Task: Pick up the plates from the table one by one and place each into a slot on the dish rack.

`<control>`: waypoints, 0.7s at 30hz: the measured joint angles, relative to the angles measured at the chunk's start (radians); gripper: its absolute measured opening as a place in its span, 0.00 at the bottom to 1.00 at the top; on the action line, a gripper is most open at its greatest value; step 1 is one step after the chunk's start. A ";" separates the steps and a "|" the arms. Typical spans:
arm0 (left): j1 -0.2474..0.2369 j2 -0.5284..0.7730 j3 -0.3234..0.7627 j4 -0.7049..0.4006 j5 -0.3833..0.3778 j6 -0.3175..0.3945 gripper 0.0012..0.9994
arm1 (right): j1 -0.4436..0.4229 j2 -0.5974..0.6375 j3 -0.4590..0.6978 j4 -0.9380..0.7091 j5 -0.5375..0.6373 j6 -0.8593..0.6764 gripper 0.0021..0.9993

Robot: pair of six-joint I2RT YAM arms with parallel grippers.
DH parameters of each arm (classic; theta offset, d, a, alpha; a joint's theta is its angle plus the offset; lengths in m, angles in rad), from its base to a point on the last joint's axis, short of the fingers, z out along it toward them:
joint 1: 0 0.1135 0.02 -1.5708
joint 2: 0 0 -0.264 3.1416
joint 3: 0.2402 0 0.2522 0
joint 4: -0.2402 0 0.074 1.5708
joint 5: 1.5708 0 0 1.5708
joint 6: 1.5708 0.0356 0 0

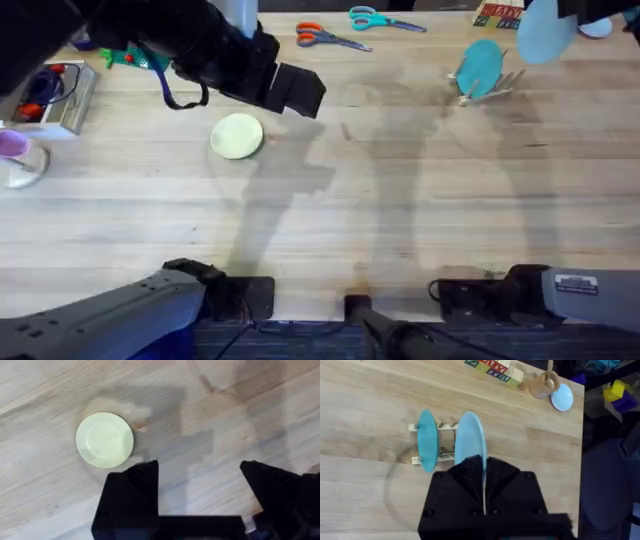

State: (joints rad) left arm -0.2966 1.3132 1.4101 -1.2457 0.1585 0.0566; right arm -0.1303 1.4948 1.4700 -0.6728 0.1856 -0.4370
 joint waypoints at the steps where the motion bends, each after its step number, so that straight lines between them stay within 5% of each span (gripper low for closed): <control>1: 0.000 0.000 0.000 0.000 0.000 0.000 0.99 | 0.000 0.000 0.000 0.000 -0.002 0.000 0.03; 21: 0.000 0.000 0.000 0.000 -0.002 0.000 0.99 | 0.000 0.073 0.000 0.023 -0.022 0.000 0.03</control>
State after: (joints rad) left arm -0.2966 1.3136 1.4101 -1.2457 0.1566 0.0566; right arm -0.1303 1.5681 1.4700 -0.6502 0.1638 -0.4374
